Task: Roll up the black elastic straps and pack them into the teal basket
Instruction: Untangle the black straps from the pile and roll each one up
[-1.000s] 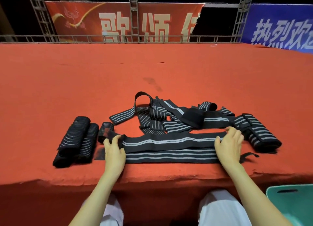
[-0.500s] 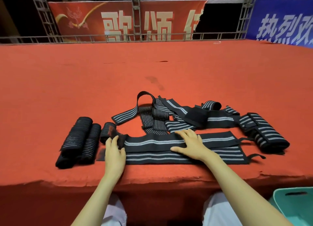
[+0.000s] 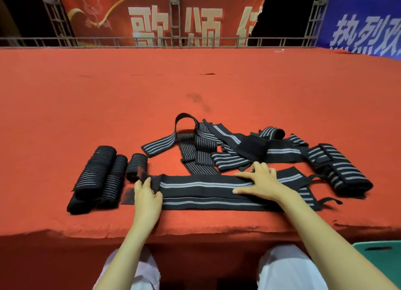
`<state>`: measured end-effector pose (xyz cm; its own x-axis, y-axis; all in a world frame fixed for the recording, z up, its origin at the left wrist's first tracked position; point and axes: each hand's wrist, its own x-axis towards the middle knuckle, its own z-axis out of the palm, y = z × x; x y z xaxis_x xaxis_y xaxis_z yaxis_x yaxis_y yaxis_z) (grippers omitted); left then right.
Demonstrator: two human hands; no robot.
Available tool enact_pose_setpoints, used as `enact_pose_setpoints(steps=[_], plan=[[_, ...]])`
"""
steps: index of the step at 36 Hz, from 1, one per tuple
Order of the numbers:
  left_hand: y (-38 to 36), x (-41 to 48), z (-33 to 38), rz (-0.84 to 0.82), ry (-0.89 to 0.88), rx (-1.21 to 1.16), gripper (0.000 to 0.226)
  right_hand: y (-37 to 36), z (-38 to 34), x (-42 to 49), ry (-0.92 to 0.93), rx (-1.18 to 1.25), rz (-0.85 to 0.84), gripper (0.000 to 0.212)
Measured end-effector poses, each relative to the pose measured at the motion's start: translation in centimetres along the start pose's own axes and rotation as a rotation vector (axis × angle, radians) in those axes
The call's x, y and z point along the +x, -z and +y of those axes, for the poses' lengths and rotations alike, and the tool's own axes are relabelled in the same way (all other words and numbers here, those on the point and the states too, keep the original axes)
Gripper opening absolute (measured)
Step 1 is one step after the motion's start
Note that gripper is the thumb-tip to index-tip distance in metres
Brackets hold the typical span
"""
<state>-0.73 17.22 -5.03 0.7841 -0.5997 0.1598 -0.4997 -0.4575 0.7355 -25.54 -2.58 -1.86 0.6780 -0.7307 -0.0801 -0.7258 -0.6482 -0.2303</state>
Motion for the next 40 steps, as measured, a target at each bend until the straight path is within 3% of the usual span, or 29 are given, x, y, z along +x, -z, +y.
enact_pose_setpoints(steps=[3, 7, 11, 13, 15, 17, 30, 32, 35, 37, 40], plan=[[-0.2, -0.4, 0.1, 0.019, -0.001, 0.098, 0.05, -0.8, -0.5, -0.1, -0.009, 0.008, -0.025, 0.067], [-0.1, -1.2, 0.6, 0.143, 0.015, 0.228, 0.047, -2.2, -0.5, -0.7, 0.023, 0.019, -0.044, 0.097], [-0.2, -1.3, 1.1, 0.25, -0.197, 0.275, 0.064, -2.6, -0.5, -1.0, -0.014, 0.016, -0.056, 0.067], [-0.7, -1.0, 1.5, 0.152, -0.414, 0.242, 0.052, -2.8, -0.6, -1.1, -0.026, 0.053, -0.028, 0.066], [-1.3, -1.2, 2.1, -0.01, -0.508, 0.2, 0.025, -3.0, -0.6, -1.1, -0.036, 0.123, 0.038, 0.067], [-2.2, -1.3, 2.4, -0.108, -0.489, 0.224, 0.028, -3.1, -0.6, -1.2, -0.083, 0.184, 0.106, 0.063], [-3.1, 0.3, 4.6, -0.209, -0.31, 0.44, 0.021, -3.4, 0.4, -0.3, -0.368, 0.293, 0.474, 0.036], [-3.1, 0.6, 5.3, -0.253, -0.314, 0.466, 0.017, -3.4, 0.5, -0.2, -0.363, 0.232, 0.489, 0.028], [-3.5, 1.1, 6.4, -0.368, -0.382, 0.24, 0.023, -3.1, 0.8, 0.2, -0.285, 0.2, 0.511, 0.018], [-4.2, 1.3, 7.5, -0.446, -0.462, 0.144, 0.031, -2.3, 0.7, 0.7, -0.2, 0.264, 0.566, 0.019], [-5.4, 1.9, 9.7, -0.484, -0.536, 0.074, 0.024, 0.0, 0.2, 2.2, -0.103, 0.328, 0.645, 0.026]])
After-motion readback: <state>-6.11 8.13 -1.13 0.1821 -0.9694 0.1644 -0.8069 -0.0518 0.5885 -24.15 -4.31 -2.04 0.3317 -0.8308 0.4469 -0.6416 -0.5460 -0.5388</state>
